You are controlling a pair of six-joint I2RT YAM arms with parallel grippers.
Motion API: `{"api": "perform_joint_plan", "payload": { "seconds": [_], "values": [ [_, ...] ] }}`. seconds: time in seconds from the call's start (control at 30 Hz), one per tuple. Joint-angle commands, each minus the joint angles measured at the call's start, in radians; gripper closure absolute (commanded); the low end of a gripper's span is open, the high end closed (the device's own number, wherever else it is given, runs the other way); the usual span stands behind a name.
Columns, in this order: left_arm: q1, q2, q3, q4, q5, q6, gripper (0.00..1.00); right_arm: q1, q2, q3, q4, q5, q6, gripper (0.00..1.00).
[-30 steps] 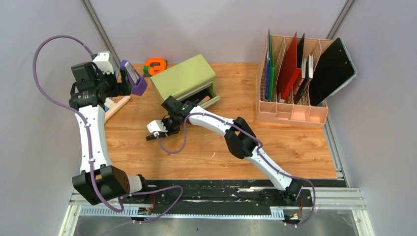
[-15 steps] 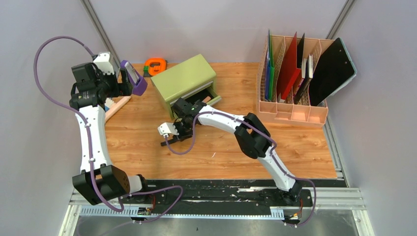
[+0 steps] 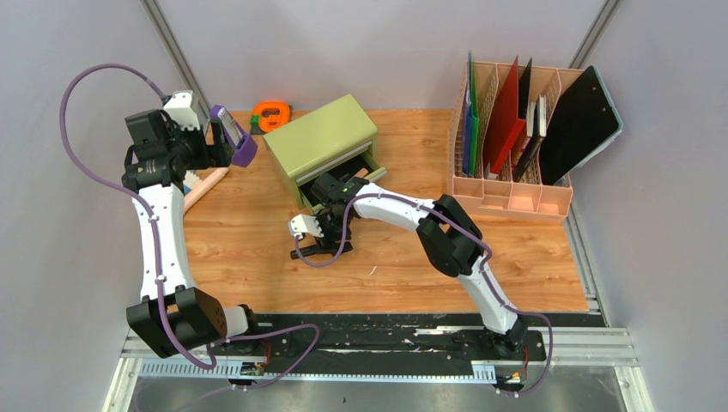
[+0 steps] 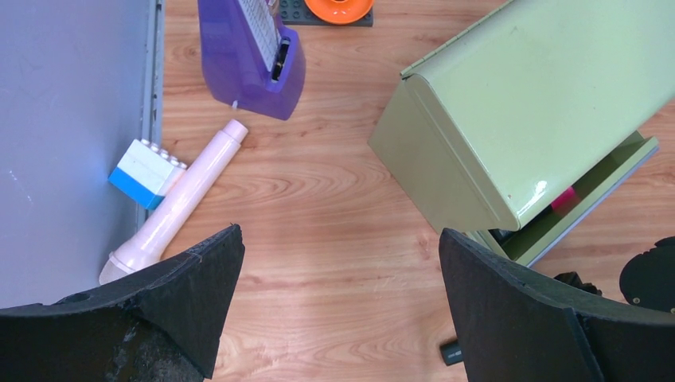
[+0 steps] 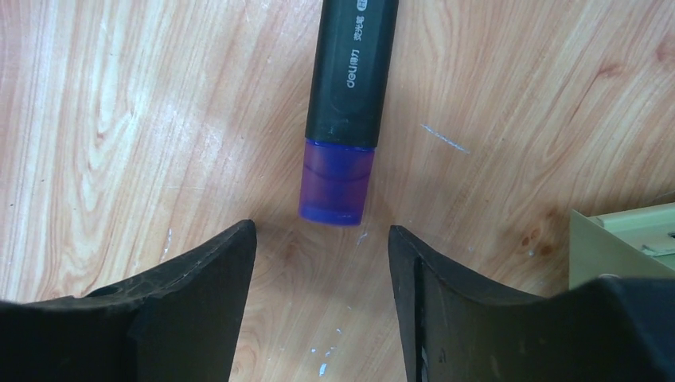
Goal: Organize the desk
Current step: Pick up the stationery from the center of the board.
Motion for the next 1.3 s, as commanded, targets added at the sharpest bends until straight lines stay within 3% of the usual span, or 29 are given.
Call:
{"api": "perform_joint_plan", "payload": {
  "seconds": [0.0, 0.3, 0.7, 0.9, 1.1, 1.17, 1.27],
  "values": [
    [0.012, -0.022, 0.001, 0.034, 0.023, -0.013, 0.0, 0.01, -0.035, 0.039, -0.009, -0.018, 0.031, 0.37],
    [0.012, -0.027, -0.005, 0.031, 0.024, -0.01, 0.0, 0.044, 0.015, 0.115, -0.01, -0.013, 0.044, 0.36],
    [0.012, -0.036, -0.016, 0.028, 0.026, -0.006, 0.0, 0.057, 0.088, 0.153, -0.009, -0.01, 0.053, 0.48],
    [0.012, -0.036, -0.018, 0.028, 0.03, -0.007, 0.0, 0.057, 0.079, 0.151, -0.035, 0.019, 0.051, 0.71],
    [0.012, -0.024, -0.013, 0.049, 0.052, -0.03, 0.0, 0.053, -0.045, 0.095, -0.072, 0.069, 0.035, 0.94],
    [0.012, -0.017, -0.01, 0.056, 0.063, -0.04, 0.0, 0.047, -0.107, 0.076, -0.075, 0.088, 0.027, 1.0],
    [0.012, -0.003, -0.002, 0.065, 0.075, -0.058, 0.0, 0.03, -0.17, 0.065, -0.079, 0.14, 0.001, 1.0]
  ]
}}
